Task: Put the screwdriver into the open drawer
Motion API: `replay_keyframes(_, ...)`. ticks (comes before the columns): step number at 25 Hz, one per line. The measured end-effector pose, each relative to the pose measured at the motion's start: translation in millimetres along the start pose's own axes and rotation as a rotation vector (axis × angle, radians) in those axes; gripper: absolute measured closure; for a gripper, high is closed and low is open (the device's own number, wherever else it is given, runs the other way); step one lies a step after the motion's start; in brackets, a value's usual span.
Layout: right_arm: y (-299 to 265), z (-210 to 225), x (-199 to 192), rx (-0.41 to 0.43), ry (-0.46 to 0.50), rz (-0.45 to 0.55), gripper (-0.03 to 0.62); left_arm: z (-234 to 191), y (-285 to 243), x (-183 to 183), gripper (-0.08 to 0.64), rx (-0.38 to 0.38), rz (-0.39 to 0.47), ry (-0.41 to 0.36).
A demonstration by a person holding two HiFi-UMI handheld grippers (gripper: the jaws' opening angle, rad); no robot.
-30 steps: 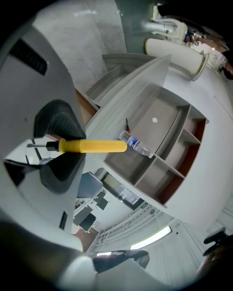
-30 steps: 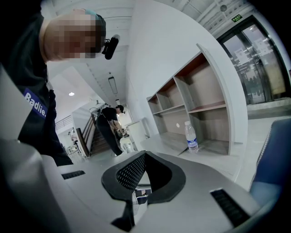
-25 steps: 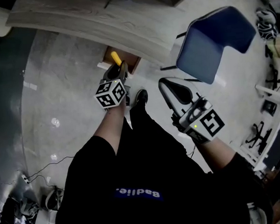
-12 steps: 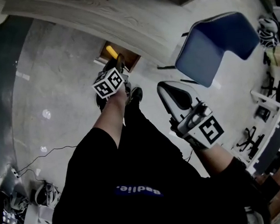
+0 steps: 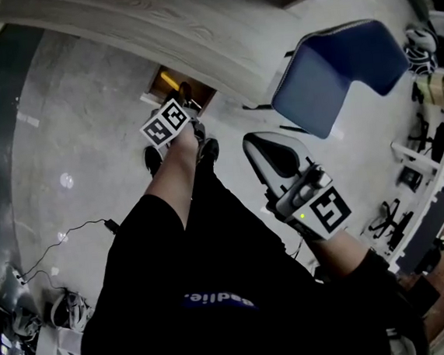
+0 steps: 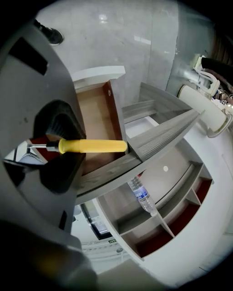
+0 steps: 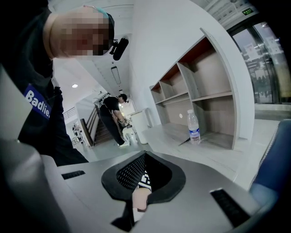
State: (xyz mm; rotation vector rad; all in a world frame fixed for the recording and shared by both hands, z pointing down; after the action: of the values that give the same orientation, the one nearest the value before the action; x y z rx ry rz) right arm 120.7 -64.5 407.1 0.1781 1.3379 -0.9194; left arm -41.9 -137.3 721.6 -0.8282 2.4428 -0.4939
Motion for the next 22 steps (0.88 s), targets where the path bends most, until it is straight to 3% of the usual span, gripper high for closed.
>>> replay_keyframes(8, 1, 4, -2, -0.003, -0.008, -0.014, 0.565, -8, -15, 2, 0.476, 0.027, 0.02, 0.094)
replay_keyframes(14, 1, 9, -2, -0.018, -0.015, -0.022, 0.565, -14, -29, 0, 0.476, 0.075, -0.019, 0.185)
replay_keyframes(22, 1, 19, 0, -0.031, -0.022, -0.033, 0.565, -24, -42, -6, 0.474, 0.129, -0.006, 0.242)
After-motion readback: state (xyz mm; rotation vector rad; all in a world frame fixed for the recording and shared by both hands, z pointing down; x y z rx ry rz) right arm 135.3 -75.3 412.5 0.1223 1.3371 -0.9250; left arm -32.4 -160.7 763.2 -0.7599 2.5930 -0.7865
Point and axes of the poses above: the fingertips, and each gripper's own axes: y backward along the fingers, z to its right, x out of its top, the point moved 7 cm from there along y, backward along the fingers, and after that the axes turned 8 degrees about -x, right-handed, at the moved point
